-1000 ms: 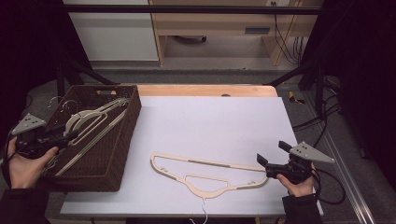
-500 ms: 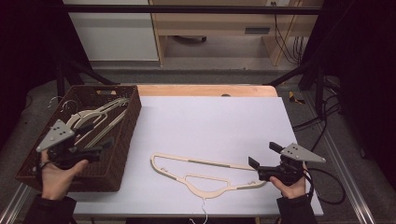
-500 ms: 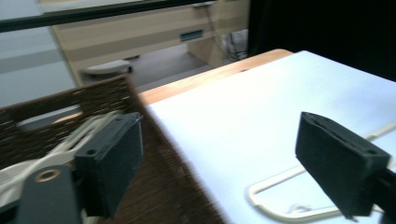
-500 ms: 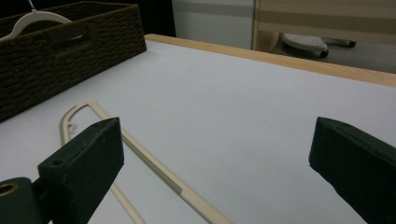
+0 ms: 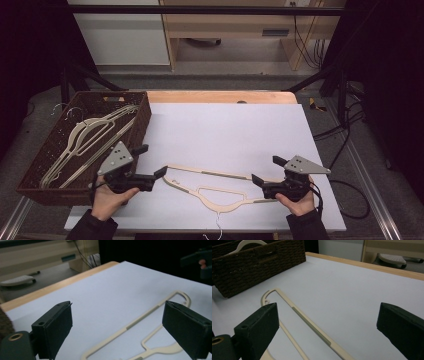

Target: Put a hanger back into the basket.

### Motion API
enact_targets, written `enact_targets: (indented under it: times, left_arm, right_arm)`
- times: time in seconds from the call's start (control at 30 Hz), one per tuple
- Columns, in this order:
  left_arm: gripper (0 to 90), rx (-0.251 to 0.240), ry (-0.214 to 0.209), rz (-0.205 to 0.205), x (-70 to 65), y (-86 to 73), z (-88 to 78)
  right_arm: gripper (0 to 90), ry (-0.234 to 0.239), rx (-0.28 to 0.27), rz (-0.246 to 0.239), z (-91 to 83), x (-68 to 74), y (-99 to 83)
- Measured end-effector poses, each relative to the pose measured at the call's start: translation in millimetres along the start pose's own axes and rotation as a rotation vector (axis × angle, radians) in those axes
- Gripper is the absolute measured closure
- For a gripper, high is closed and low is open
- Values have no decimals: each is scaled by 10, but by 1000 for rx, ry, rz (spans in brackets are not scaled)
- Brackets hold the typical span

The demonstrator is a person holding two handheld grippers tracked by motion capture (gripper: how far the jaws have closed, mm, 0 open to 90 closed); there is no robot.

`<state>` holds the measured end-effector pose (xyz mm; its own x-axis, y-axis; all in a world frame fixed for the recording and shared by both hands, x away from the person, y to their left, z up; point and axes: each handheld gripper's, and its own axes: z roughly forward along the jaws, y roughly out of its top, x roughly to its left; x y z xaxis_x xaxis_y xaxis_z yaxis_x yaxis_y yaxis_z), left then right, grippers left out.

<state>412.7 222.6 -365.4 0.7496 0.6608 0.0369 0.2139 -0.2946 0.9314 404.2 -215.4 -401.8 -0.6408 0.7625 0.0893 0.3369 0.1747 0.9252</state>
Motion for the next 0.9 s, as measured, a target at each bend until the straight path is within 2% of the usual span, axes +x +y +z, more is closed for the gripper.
enact_targets:
  times: [0.17, 0.43, 0.5, 0.67, 0.87, 0.9]
  left_arm:
    - [83, 20, -33, 8, -89, -96, 84]
    - [79, 50, -42, -11, -121, -251, 166]
    - [79, 57, -42, -12, -118, -272, 177]
    - [80, 92, -49, -28, -130, -378, 272]
    - [77, 123, -57, -17, -161, -449, 339]
    - [76, 132, -60, -16, -169, -467, 355]
  right_arm:
    - [55, 19, 17, 0, 77, 88, -12]
    - [64, 77, 86, -23, 270, 293, -51]
    - [67, 78, 93, -27, 295, 320, -55]
    - [92, 124, 152, -51, 445, 505, -85]
    - [143, 153, 197, -70, 561, 667, -137]
    - [163, 168, 231, -85, 633, 746, -176]
